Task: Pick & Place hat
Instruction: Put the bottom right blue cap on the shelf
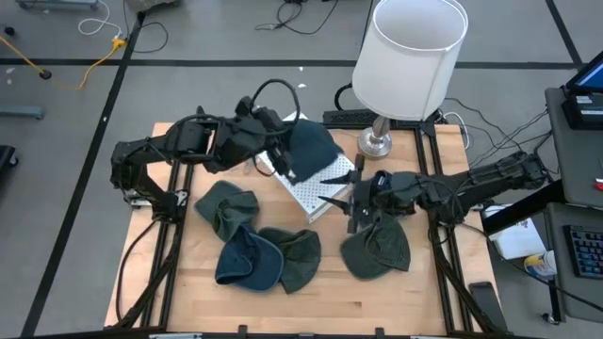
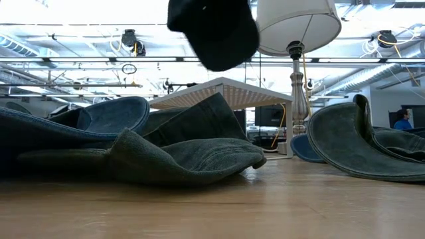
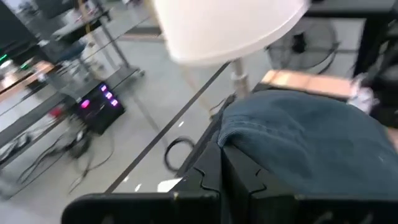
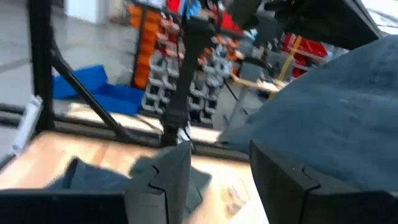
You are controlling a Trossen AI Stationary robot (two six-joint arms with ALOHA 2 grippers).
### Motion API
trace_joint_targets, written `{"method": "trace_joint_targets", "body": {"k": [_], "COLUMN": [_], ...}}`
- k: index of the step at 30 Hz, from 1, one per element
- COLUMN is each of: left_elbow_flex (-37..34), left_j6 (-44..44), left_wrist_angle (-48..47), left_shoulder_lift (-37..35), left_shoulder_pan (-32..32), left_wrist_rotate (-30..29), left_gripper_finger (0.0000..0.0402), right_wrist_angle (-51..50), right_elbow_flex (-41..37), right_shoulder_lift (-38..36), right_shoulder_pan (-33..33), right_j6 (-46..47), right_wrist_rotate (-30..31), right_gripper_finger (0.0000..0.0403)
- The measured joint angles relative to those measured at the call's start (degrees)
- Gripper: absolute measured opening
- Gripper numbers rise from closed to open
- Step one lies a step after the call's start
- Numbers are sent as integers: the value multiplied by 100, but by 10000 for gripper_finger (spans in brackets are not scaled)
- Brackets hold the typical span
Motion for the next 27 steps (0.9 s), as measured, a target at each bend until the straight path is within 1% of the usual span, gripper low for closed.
{"method": "trace_joint_targets", "body": {"k": [3, 8, 10, 14, 15, 19, 22, 24, 27], "left_elbow_flex": [0, 0, 0, 0, 0, 0, 0, 0, -2], "left_j6": [15, 132, 105, -28, -44, -283, -549, -742, -940], "left_wrist_angle": [323, 461, 459, 451, 448, 474, 514, 567, 746], "left_shoulder_lift": [0, 0, 2, 2, 2, 2, 2, 2, 2], "left_shoulder_pan": [-158, -373, -407, -421, -421, -408, -392, -393, -386], "left_wrist_rotate": [118, 65, 51, 32, 32, 53, 128, 293, 662], "left_gripper_finger": [0, 0, 0, 0, 0, 0, 0, 0, 0], "right_wrist_angle": [284, 793, 817, 831, 827, 862, 895, 961, 1101], "right_elbow_flex": [0, -2, -2, -2, -2, -2, -2, -2, -2], "right_shoulder_lift": [94, 243, 246, 309, 316, 304, 359, 414, 466], "right_shoulder_pan": [-229, -463, -491, -493, -493, -492, -488, -492, -508], "right_j6": [47, 79, 80, 105, 104, 105, 98, 57, -179], "right_wrist_rotate": [-181, -80, 268, 1530, 1699, 1952, 2361, 2613, 2646], "right_gripper_finger": [155, 155, 155, 155, 155, 155, 155, 155, 155]}}
